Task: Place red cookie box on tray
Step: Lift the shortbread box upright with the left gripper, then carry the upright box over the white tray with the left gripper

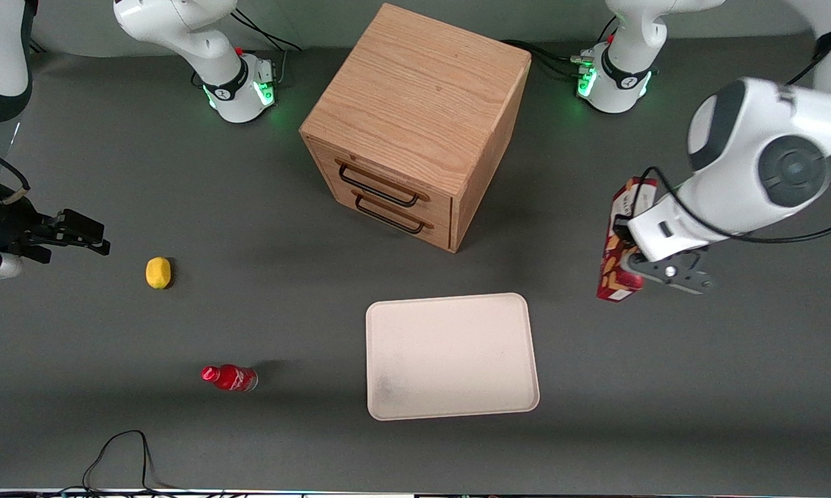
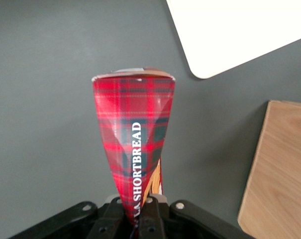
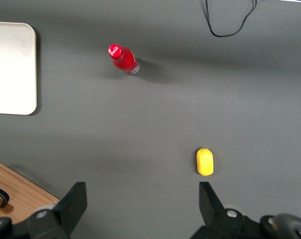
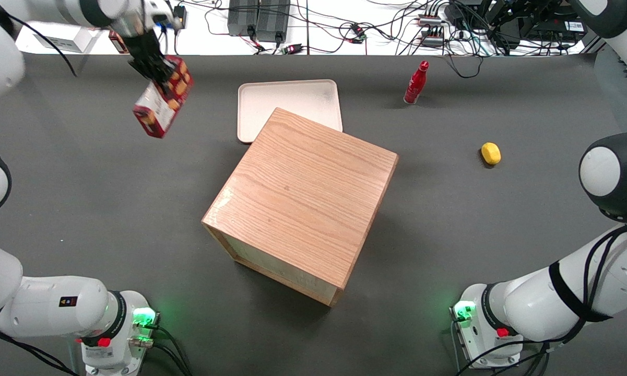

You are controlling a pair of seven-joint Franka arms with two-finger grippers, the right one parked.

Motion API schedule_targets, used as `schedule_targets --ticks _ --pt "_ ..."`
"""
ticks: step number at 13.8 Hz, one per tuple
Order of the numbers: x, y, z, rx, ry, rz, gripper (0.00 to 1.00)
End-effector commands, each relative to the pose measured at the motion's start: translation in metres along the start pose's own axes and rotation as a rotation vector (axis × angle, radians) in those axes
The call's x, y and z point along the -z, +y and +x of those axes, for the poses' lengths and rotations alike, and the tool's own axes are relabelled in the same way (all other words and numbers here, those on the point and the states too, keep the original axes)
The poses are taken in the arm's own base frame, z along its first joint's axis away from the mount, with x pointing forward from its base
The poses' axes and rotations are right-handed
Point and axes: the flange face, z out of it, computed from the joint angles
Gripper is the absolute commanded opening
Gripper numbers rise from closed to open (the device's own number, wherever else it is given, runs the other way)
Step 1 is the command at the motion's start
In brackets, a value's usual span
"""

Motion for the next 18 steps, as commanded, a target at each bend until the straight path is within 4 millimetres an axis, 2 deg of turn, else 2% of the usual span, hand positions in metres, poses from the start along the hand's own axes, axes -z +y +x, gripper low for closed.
schedule_targets --ticks 1,3,5,7,9,11,13,15,18 --pt "0.056 -0.014 -0.008 0.002 -0.011 0.001 0.0" --pt "0.065 -0.013 -0.008 0.008 0.002 -0.001 0.0" --pt "0.06 -0.013 -0.002 0.023 0.005 -0.013 0.0" --pt "0.053 -0.018 0.022 0.058 0.014 -0.039 0.0" --pt "0.048 -0.015 0.057 0.103 0.043 -0.072 0.0" --pt "0.029 -0.006 0.09 0.128 0.058 -0.096 0.0" --pt "0.002 0.013 0.117 0.164 0.09 -0.11 0.0" --pt "-0.033 0.047 0.143 0.199 0.12 -0.092 0.0" --pt "-0.073 0.087 0.178 0.27 0.166 -0.064 0.0"
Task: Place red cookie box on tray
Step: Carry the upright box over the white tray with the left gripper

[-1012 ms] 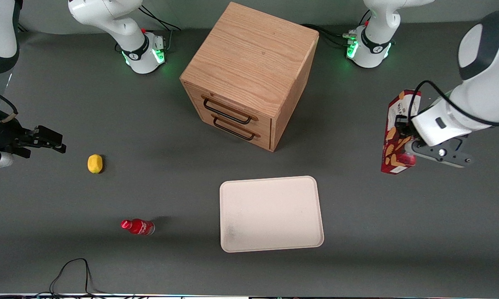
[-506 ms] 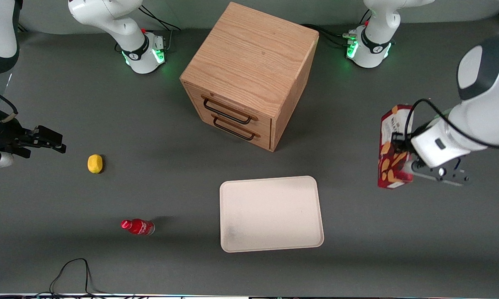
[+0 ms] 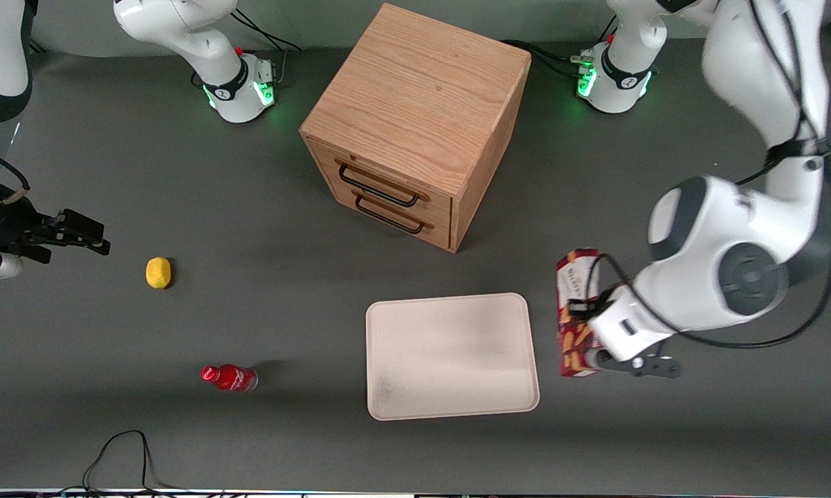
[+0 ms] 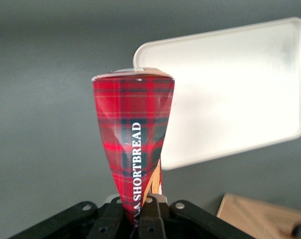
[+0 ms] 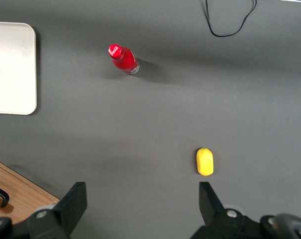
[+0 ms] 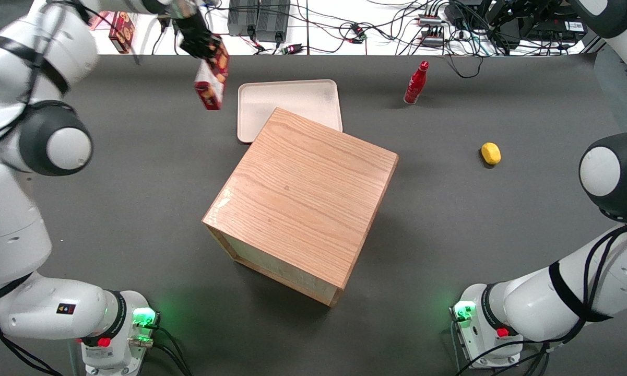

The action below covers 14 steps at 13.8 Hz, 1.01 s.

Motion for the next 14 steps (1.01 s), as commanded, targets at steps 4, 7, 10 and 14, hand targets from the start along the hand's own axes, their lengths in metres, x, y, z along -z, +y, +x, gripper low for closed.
schedule_targets --ticks 4,7,10,14 --pt "-0.077 0.071 0.026 0.113 0.107 0.12 0.0" --pt "-0.106 0.07 0.032 0.122 0.116 0.116 0.0" --pt "-0.138 0.067 0.037 0.135 0.126 0.101 0.0" --pt "-0.16 0.046 0.042 0.161 0.1 0.11 0.0"
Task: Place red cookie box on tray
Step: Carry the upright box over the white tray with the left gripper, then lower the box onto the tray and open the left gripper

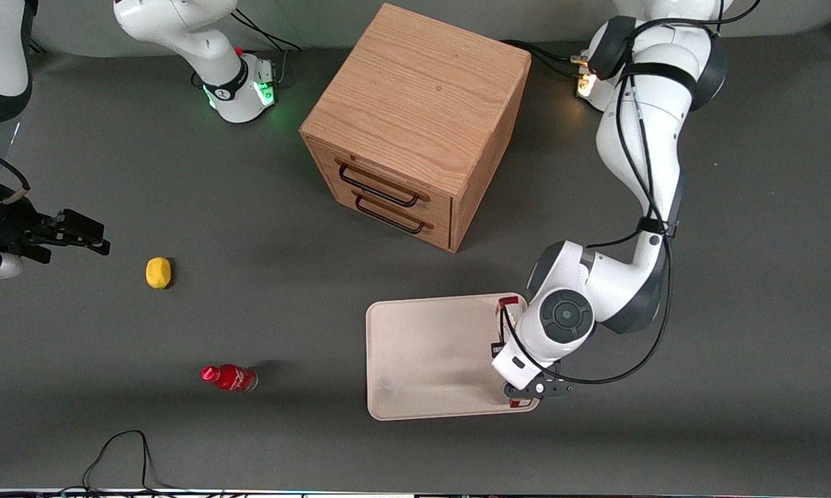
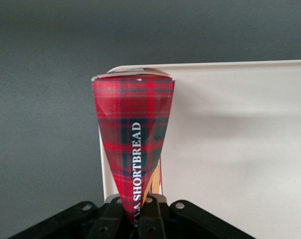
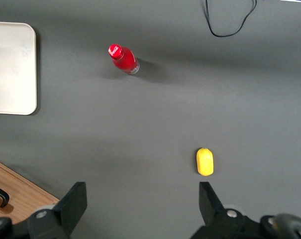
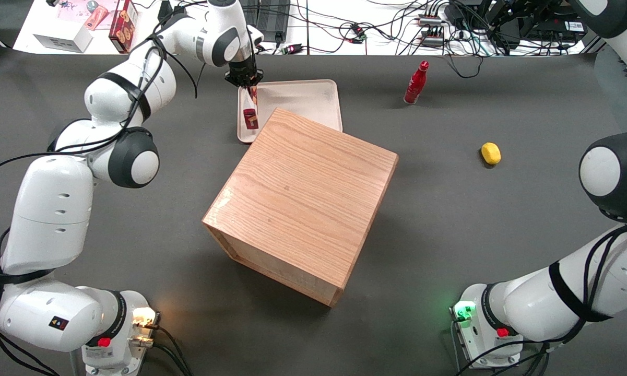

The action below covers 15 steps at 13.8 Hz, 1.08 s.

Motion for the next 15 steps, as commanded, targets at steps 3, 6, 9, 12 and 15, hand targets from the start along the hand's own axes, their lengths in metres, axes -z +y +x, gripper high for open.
schedule_targets --ticks 3,6,9,12,15 --pt "-0.012 -0.011 0.011 0.041 0.015 -0.005 0.0" --pt "-0.016 -0.011 0.01 0.064 -0.005 -0.045 0.01" --pt "-0.024 -0.011 0.008 0.063 -0.002 -0.044 1.0" --pt "-0.026 -0.012 0.008 0.063 -0.005 -0.043 1.0" --pt "-0.027 -0.013 0.006 0.062 -0.01 -0.039 1.0"
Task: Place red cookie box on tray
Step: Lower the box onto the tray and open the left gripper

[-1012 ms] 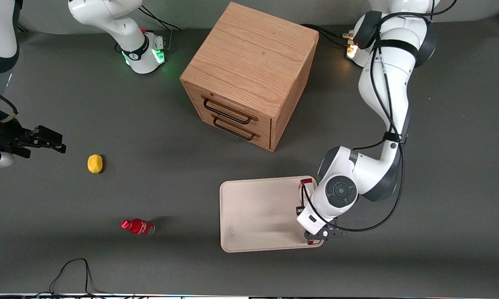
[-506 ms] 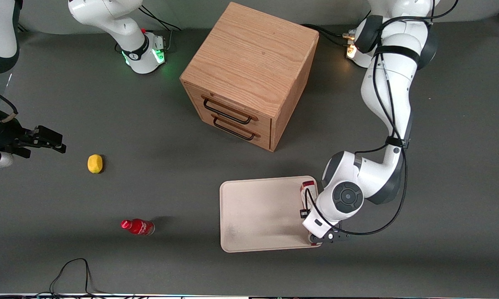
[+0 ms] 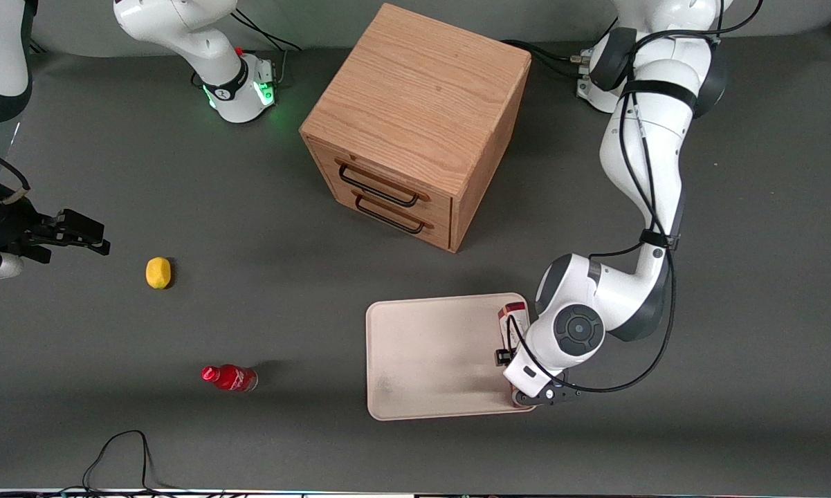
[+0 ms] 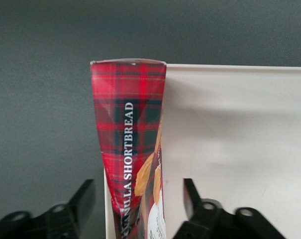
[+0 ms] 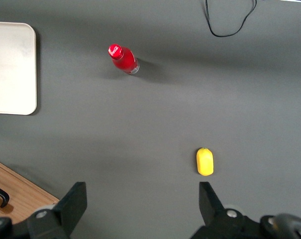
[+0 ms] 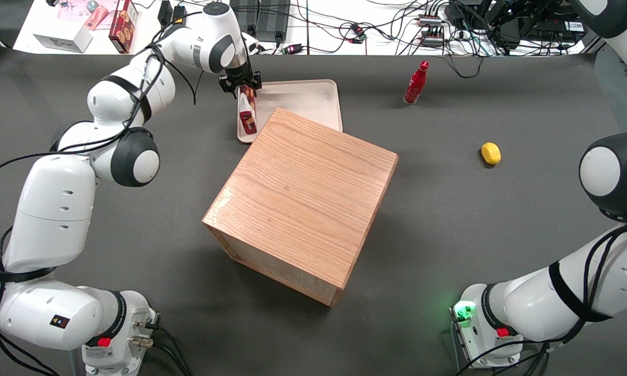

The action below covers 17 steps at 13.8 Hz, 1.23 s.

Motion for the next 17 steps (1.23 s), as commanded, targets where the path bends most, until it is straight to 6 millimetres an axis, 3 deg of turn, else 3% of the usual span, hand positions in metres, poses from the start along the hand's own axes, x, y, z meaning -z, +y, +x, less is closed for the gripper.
schedule_targets --ticks 1,3,5,7,10,14,17 --pt "0.001 0.002 0.0 0.017 0.007 -0.007 1.0" --pt "0.007 0.001 0.0 0.018 0.0 -0.004 1.0" --pt "0.028 0.001 0.001 0.013 0.015 -0.006 1.0" --pt "0.047 -0.012 0.001 0.008 -0.017 0.02 1.0" --pt "0.105 -0.024 -0.011 -0.016 -0.065 0.048 1.0" --pt "0.176 -0.091 -0.032 -0.11 -0.093 0.042 1.0" --pt "0.219 -0.137 -0.074 -0.122 -0.105 0.068 1.0"
